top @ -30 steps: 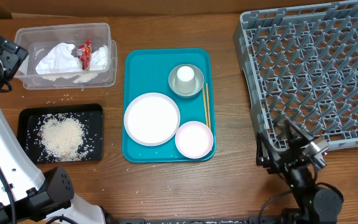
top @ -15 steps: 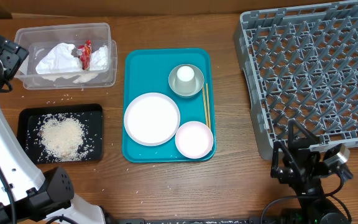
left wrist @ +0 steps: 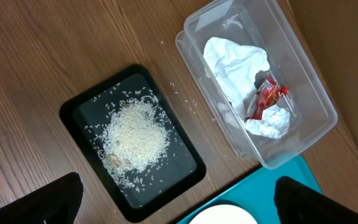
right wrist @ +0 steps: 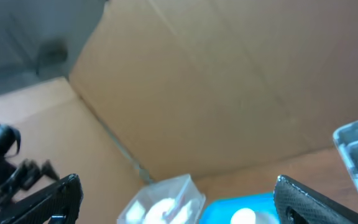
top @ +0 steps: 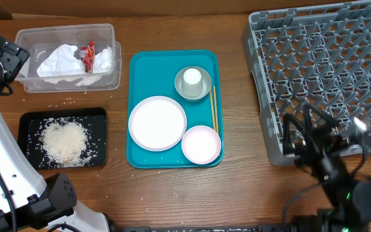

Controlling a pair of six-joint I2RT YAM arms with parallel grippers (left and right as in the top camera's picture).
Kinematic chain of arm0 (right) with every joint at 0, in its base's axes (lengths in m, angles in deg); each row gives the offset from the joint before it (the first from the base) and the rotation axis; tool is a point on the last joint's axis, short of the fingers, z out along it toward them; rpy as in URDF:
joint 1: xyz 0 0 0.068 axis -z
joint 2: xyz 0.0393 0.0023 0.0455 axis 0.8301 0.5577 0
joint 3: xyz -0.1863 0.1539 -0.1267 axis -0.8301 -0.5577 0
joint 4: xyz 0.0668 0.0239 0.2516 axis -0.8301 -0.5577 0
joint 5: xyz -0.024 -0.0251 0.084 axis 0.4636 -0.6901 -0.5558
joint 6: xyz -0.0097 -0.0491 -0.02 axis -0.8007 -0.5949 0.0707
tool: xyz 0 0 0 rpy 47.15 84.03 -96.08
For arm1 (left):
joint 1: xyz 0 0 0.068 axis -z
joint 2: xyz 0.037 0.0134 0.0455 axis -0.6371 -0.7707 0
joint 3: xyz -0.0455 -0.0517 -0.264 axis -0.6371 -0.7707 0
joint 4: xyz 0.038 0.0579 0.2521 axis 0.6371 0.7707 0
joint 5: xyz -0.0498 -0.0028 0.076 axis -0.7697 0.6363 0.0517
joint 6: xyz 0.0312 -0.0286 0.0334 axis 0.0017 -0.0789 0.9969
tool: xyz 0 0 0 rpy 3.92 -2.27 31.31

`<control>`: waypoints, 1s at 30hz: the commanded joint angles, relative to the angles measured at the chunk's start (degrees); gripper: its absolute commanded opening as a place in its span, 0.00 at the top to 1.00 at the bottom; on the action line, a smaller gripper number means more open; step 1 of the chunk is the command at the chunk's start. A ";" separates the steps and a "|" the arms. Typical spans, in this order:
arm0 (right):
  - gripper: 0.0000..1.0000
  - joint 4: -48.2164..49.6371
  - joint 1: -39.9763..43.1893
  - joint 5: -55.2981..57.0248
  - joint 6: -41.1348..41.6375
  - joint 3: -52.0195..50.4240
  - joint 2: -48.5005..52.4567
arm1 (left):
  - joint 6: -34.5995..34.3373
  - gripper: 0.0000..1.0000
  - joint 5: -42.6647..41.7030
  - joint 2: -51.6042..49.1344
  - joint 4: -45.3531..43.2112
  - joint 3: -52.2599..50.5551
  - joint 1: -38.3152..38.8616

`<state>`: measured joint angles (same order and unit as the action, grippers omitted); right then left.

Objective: Sort waste into correct bins and load items into the dishwasher
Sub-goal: 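Reach the right gripper over the teal tray to the white cup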

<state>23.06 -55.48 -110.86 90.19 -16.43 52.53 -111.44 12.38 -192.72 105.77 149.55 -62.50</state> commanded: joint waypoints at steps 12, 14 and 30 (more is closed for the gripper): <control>0.00 -33.57 -6.58 -9.77 -20.81 41.68 41.92 | -0.76 0.00 0.00 -0.59 0.09 -0.26 0.07; 0.00 -39.85 -8.76 -5.66 -22.73 47.43 46.38 | -0.76 0.00 0.00 -0.59 0.09 -0.26 0.07; 0.00 -60.76 -20.90 5.31 -28.98 74.44 66.93 | -0.76 0.00 0.00 -0.59 0.09 -0.26 0.07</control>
<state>-39.10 -75.68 -104.43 62.22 56.05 119.56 -111.44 12.35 -192.72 105.73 149.55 -62.50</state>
